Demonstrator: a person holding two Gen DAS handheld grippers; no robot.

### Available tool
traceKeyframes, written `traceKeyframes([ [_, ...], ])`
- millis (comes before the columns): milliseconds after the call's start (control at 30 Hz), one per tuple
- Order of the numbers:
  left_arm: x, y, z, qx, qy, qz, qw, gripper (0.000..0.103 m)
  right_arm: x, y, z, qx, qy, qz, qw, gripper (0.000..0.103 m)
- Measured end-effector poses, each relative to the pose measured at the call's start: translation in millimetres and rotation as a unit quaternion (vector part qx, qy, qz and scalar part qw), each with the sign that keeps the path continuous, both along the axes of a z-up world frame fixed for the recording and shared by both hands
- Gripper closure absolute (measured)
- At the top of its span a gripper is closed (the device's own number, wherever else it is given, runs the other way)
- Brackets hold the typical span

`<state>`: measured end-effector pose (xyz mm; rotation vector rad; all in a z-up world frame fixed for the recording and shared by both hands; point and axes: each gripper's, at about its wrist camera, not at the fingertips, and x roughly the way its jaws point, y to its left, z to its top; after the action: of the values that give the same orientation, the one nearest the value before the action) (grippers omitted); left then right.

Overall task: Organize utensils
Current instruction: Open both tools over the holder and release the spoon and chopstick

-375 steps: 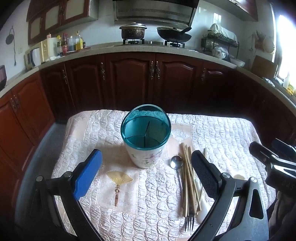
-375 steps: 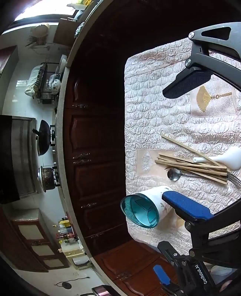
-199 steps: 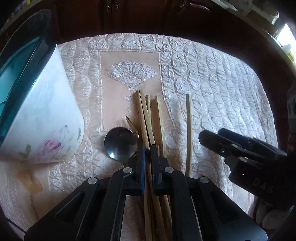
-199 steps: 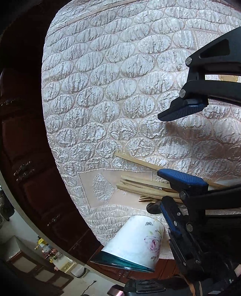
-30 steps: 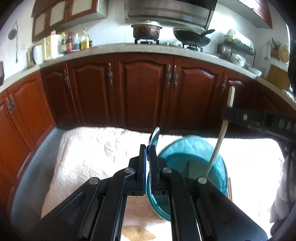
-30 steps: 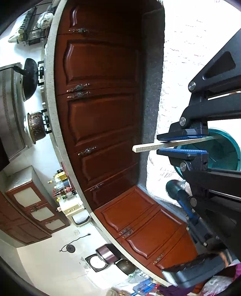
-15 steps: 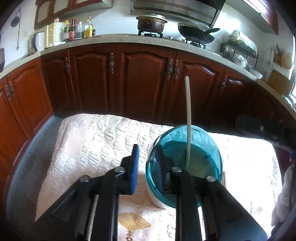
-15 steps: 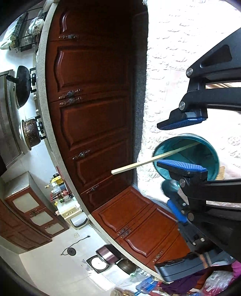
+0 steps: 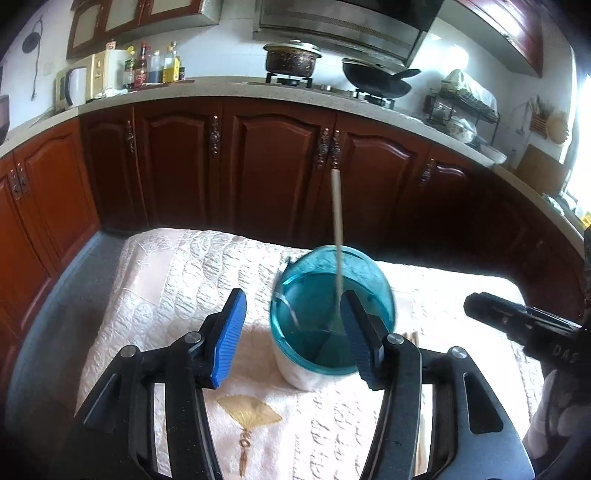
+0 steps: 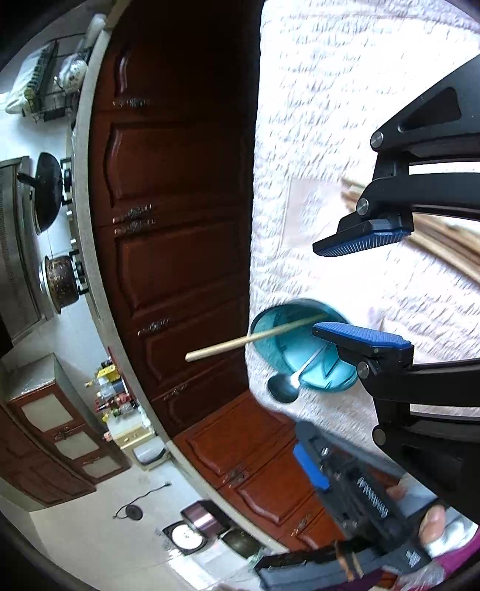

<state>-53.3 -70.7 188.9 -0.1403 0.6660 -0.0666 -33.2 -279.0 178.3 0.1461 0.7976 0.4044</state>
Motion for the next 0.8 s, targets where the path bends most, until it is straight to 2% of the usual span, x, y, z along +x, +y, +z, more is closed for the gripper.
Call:
traceKeyframes([
  [333, -26, -35, -1, 0.000, 0.011, -0.046, 0.9989, 0.046, -29, -31, -24, -0.024, 0.029, -0.028, 0.999, 0.066],
  [500, -34, -45, -13, 0.002, 0.029, -0.061, 0.9977, 0.044, -29, -47, -63, -0.033, 0.077, -0.039, 0.996, 0.067],
  [633, -40, -49, -27, 0.003, 0.047, -0.066, 0.9967, 0.044, -18, -55, -98, -0.020, 0.124, -0.049, 0.991, 0.073],
  [800, -41, -54, -42, 0.010, 0.068, -0.073, 0.9949, 0.044, 4, -51, -120, -0.008, 0.148, -0.049, 0.988, 0.078],
])
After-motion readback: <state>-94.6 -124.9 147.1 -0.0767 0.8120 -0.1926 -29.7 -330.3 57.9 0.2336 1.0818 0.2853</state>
